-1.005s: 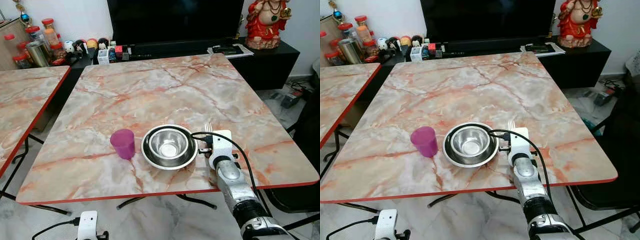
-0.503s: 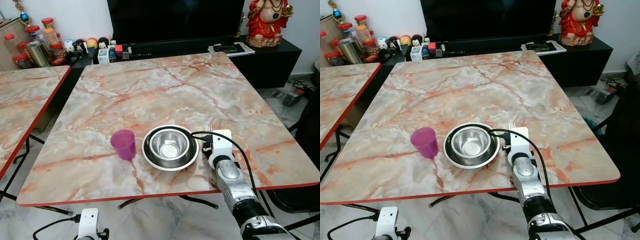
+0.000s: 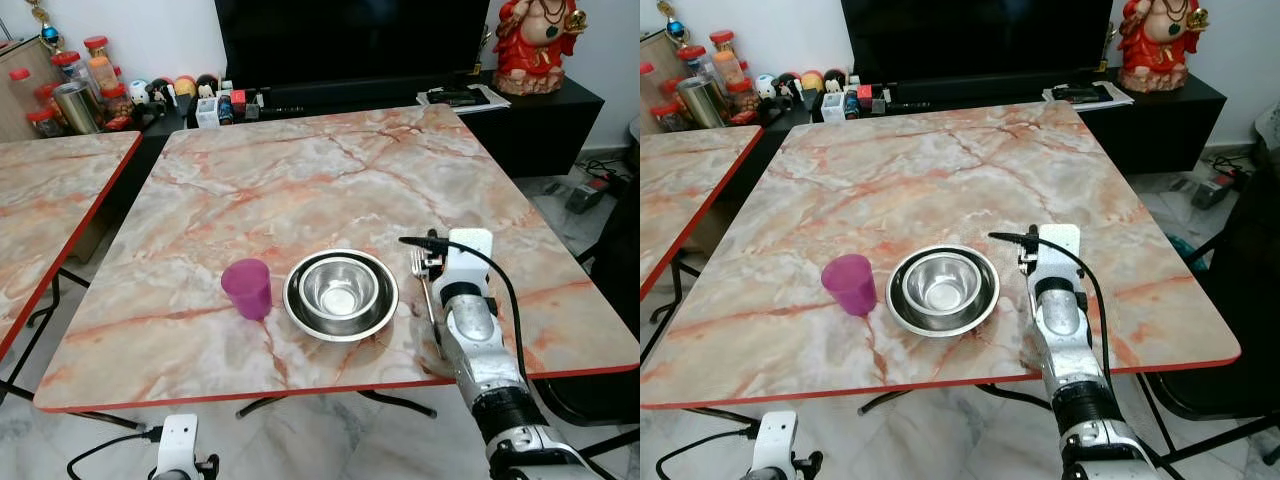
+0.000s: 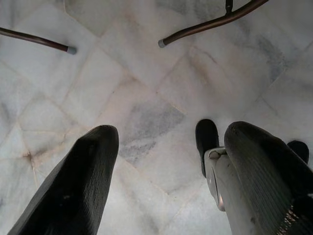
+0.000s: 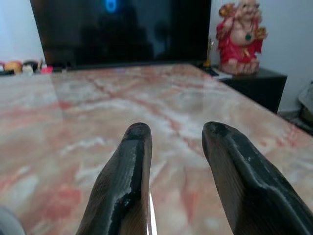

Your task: Setting the table

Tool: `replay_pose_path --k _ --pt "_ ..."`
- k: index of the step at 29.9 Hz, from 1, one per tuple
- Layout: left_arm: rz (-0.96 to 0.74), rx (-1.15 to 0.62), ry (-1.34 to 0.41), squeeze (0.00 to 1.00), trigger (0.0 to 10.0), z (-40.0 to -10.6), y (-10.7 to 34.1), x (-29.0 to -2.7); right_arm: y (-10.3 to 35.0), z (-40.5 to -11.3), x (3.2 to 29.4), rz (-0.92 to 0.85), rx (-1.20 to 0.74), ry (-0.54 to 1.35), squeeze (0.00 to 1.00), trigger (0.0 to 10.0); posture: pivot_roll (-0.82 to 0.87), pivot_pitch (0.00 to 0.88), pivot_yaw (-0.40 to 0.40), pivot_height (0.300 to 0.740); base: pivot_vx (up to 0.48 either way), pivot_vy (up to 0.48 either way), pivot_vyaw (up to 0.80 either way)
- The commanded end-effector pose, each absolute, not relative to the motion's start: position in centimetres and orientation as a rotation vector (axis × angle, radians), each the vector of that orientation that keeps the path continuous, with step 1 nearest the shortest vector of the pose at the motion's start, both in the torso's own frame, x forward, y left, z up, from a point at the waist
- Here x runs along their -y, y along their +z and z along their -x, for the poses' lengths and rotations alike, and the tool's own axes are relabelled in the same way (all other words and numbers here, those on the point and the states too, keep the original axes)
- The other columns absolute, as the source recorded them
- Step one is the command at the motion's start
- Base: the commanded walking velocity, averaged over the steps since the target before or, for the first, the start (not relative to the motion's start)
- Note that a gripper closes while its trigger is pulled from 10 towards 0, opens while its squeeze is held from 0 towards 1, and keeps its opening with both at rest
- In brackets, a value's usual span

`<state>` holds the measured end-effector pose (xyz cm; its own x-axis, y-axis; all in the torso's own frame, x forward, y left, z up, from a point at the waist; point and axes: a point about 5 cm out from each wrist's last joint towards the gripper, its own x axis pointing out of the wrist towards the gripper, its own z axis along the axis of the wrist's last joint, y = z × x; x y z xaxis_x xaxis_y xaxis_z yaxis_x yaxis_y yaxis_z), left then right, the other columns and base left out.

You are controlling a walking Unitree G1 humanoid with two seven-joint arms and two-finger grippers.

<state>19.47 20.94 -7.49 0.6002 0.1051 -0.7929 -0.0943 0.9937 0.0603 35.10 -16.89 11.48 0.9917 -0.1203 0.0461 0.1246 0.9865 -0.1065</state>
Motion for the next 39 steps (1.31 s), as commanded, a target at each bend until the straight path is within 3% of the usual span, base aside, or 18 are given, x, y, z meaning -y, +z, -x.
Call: replay_pose_path --k 1,9,18,39 --pt "-0.022 -0.922 0.118 0.0 10.0 -19.5 -7.4 -21.3 13.2 -35.5 16.3 0.072 0.122 -0.114 0.0 10.0 -0.05 0.0 0.095 0.74 0.0 0.0 0.0" --pt "0.002 -0.908 0.145 0.0 10.0 -19.8 -7.2 -21.3 15.2 -35.7 14.6 0.028 0.216 -0.076 0.0 10.0 -0.04 0.0 0.081 0.74 0.0 0.0 0.0" --pt "0.01 -0.92 0.169 0.0 10.0 -19.1 -7.5 -21.7 18.0 -36.1 13.5 0.027 0.308 -0.046 0.0 10.0 -0.02 0.0 0.07 0.74 0.0 0.325 0.0" --pt "0.019 -0.926 0.179 0.0 10.0 -18.6 -7.8 -21.4 18.8 -36.1 12.6 0.02 0.315 -0.009 0.0 10.0 -0.02 0.0 0.051 0.74 0.0 0.353 0.0"
